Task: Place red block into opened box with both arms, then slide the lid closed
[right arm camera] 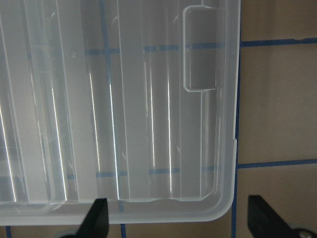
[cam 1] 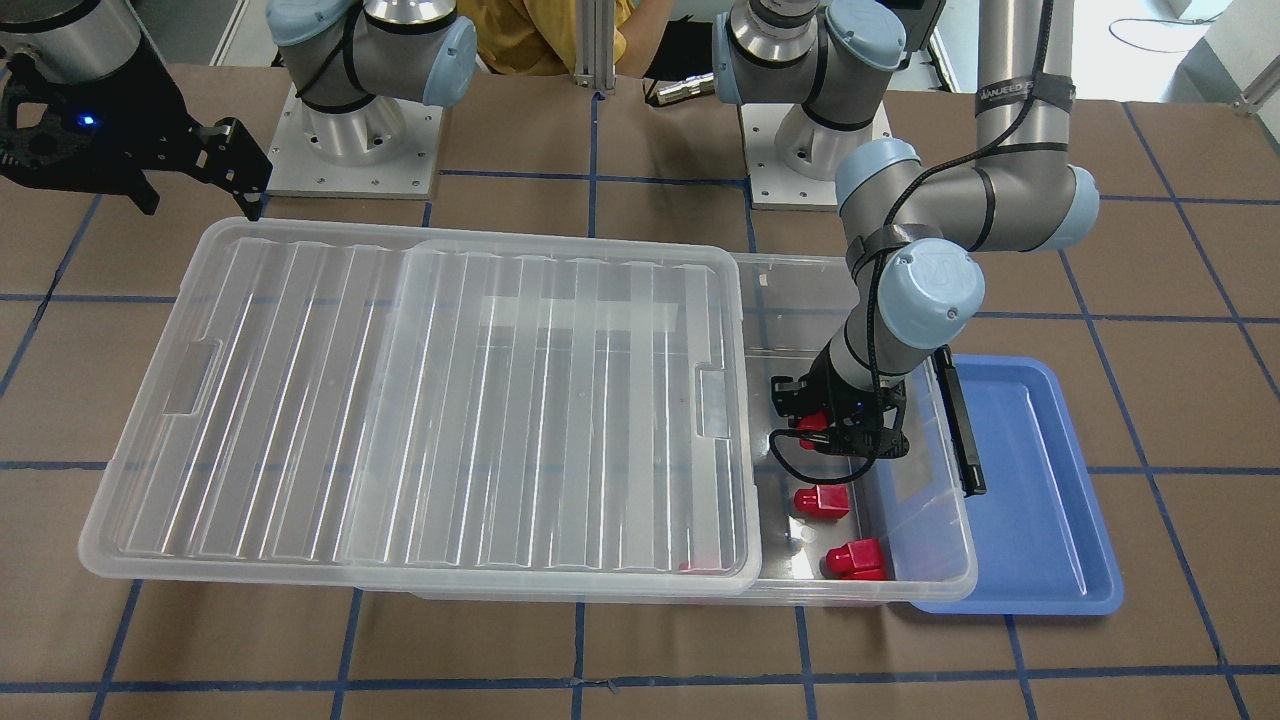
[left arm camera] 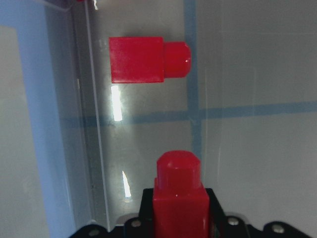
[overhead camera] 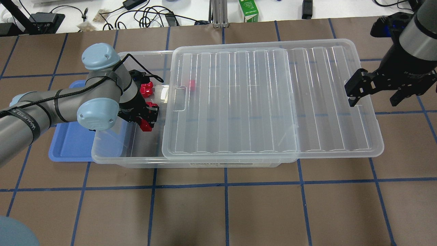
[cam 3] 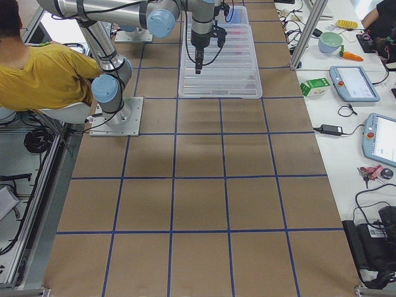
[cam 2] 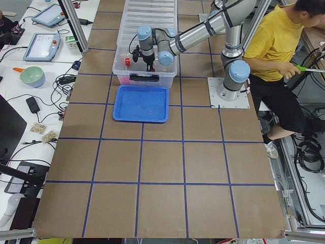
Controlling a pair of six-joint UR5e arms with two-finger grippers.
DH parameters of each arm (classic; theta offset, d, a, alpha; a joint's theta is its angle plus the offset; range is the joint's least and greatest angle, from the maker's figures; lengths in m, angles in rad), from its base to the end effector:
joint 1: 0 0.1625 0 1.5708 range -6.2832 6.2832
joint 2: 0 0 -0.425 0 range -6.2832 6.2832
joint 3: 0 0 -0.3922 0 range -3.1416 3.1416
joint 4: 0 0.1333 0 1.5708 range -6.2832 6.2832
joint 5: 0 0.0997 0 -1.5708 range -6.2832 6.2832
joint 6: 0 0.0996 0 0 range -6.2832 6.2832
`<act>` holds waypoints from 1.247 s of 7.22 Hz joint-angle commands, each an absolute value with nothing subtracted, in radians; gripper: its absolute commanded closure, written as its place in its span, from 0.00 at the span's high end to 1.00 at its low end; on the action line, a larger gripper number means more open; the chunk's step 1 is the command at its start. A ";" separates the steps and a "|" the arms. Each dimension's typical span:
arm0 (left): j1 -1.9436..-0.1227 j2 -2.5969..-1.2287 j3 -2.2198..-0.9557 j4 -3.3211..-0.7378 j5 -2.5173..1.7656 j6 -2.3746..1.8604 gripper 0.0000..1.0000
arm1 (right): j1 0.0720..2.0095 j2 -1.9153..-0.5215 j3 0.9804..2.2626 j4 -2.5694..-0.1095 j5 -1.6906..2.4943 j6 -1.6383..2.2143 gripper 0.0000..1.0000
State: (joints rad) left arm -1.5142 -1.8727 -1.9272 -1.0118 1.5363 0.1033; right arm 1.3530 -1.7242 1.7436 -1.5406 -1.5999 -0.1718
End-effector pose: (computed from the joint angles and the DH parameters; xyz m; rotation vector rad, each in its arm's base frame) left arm -0.1068 -0.5328 0.2194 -0.0696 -3.0950 -0.1491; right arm 0.0362 -0.4400 0.4705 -0.0707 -3.1207 -0.0848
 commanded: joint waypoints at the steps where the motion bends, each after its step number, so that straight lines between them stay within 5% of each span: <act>1: -1.514 -1.897 -1.928 -0.994 1.526 0.094 0.11 | 1.353 -1.724 1.744 -1.540 -1.600 -0.172 1.00; 2: -1.514 -1.898 -1.928 -0.996 1.526 0.092 0.55 | 1.353 -1.724 1.744 -1.540 -1.600 -0.172 1.00; 3: -1.514 -1.898 -1.928 -0.996 1.526 0.091 0.78 | 1.353 -1.724 1.744 -1.540 -1.600 -0.172 1.00; 7: -1.464 -1.863 -1.889 -1.024 1.526 0.095 1.00 | 1.353 -1.724 1.744 -1.540 -1.601 -0.172 1.00; 9: -1.476 -1.823 -1.730 -1.270 1.526 0.086 1.00 | 1.353 -1.724 1.744 -1.542 -1.606 -0.173 1.00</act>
State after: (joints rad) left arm -1.4708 -1.8482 -1.8258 -1.1255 1.5264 0.0922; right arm 1.3530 -1.7242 1.7441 -1.5404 -1.6033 -0.1728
